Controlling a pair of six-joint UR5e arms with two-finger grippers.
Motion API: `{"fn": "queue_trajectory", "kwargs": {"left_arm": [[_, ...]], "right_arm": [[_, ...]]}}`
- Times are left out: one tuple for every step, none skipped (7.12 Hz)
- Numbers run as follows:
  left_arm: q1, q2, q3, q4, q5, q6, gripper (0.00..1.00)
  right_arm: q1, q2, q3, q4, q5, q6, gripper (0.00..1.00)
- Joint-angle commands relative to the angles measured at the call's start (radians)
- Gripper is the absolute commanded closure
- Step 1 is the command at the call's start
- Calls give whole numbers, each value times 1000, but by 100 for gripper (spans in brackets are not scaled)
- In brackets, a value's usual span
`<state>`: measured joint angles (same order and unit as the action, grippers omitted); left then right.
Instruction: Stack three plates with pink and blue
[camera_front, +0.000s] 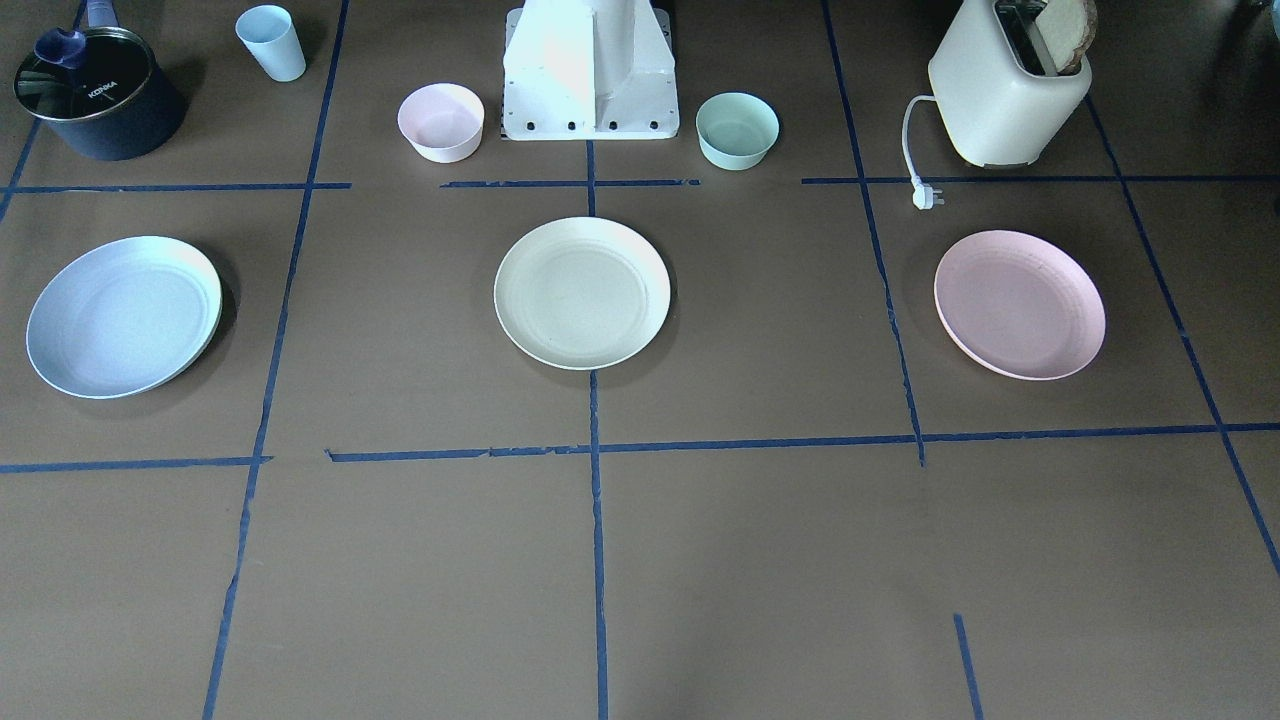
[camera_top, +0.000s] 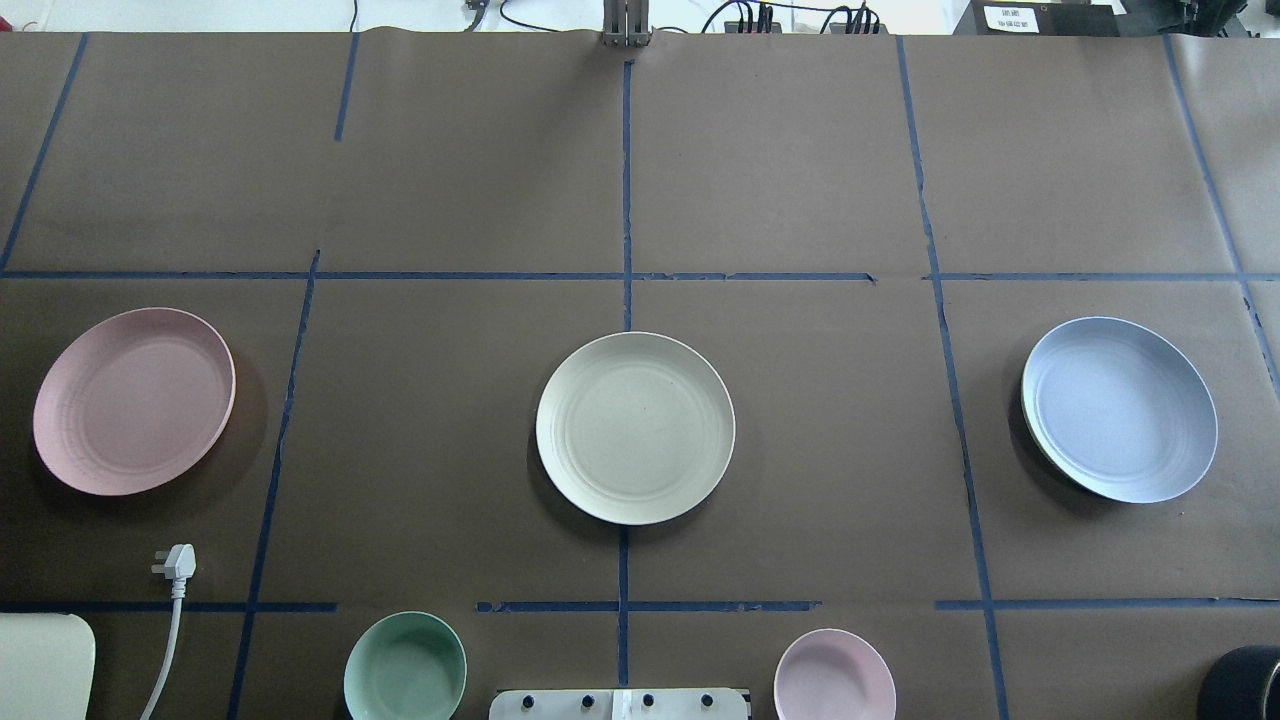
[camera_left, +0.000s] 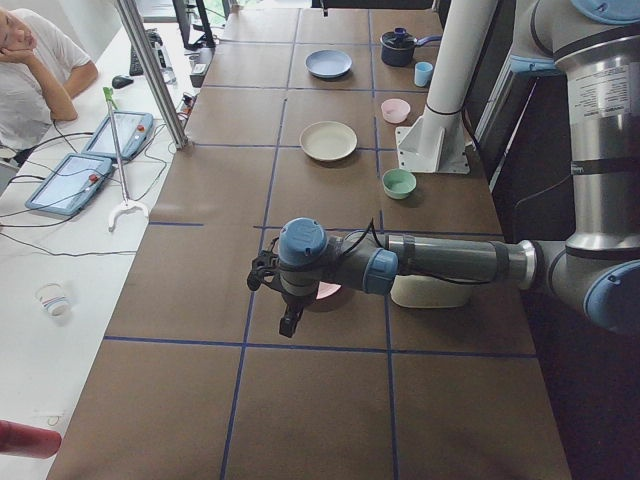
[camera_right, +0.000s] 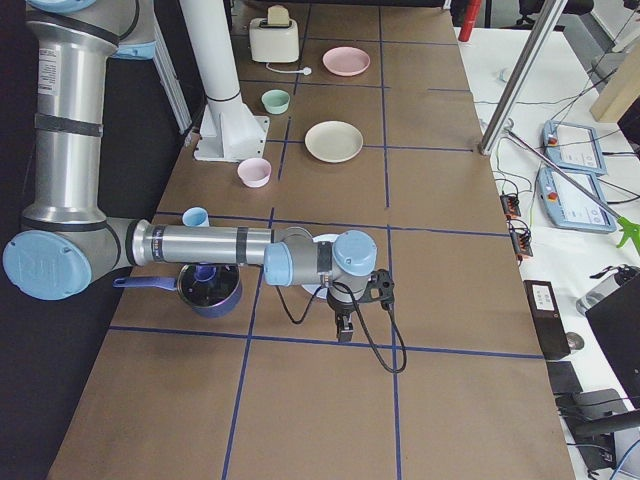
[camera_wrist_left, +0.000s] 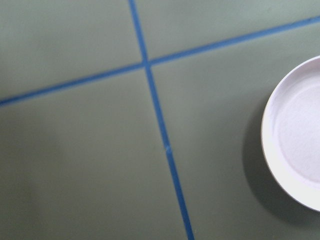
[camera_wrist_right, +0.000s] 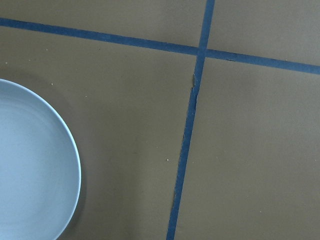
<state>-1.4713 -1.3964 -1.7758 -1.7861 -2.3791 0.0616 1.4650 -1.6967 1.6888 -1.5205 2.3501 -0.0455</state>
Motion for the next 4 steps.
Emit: {"fn": "queue_trajectory", "kwargs": {"left_arm": [[176, -3, 72, -239, 4, -333, 0], [259, -9, 164, -457, 8, -531, 0], [310, -35, 229, -587, 52, -703, 0], [388, -44, 263, -640, 155, -774, 0]], "right_arm": [[0, 0, -1, -1, 0, -1, 0], [0, 0, -3, -1, 0, -1, 0], [0, 0, -3, -1, 0, -1, 0], [0, 0, -4, -1, 0, -1, 0]]}}
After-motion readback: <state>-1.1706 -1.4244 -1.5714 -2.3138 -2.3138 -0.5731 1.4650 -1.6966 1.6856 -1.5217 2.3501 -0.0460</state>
